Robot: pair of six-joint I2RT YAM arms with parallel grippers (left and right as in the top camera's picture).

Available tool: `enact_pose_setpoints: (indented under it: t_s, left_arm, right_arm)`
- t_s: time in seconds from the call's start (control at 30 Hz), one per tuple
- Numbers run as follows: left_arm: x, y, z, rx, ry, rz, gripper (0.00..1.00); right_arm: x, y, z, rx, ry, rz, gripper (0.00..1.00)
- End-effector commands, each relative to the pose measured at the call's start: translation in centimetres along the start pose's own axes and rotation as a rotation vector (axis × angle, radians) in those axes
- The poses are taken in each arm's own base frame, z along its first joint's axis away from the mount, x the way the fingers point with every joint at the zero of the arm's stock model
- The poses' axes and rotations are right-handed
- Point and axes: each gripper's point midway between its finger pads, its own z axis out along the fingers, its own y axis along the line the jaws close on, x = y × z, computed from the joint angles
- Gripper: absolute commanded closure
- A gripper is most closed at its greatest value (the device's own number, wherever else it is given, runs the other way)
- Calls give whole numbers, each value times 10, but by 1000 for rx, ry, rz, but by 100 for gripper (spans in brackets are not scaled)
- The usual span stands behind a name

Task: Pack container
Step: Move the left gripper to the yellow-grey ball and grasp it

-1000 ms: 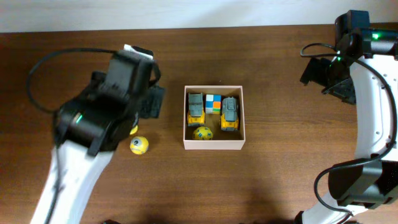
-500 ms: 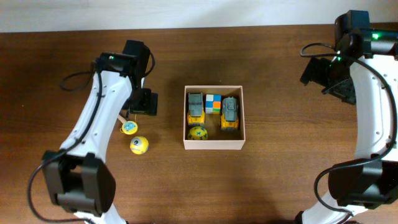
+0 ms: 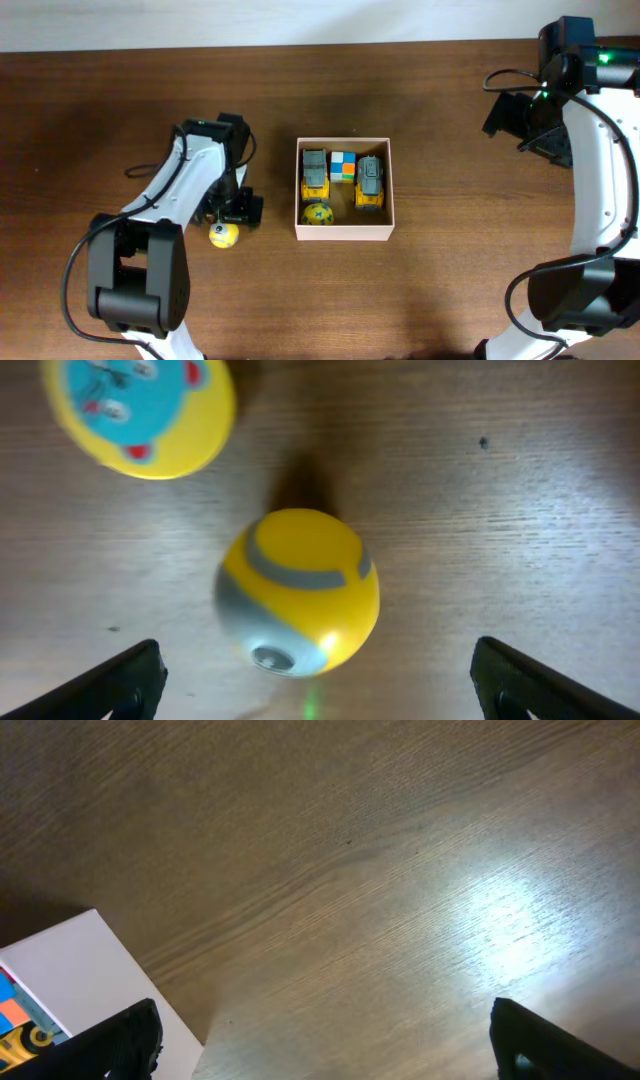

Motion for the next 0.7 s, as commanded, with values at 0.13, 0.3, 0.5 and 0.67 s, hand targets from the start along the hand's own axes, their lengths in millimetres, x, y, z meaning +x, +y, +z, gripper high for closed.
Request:
enact_pose_setpoints:
  t_s: [0.13,0.3,0.5,0.67]
  left_arm:
    - [6,-9,25,48,24,12,1]
    - [6,-9,32,48,18,12,0]
    - [6,-6,41,51,12,-2,4]
    - [6,3,44,58,16,-32,18]
  right_arm:
    - [-3,-2,-7,-2,-27,7,1]
    - [-3,-2,-7,-2,-28,7,1]
    - [-3,-2,-7,-2,-27,7,1]
    - [-3,-2,-7,-2,-28,7,1]
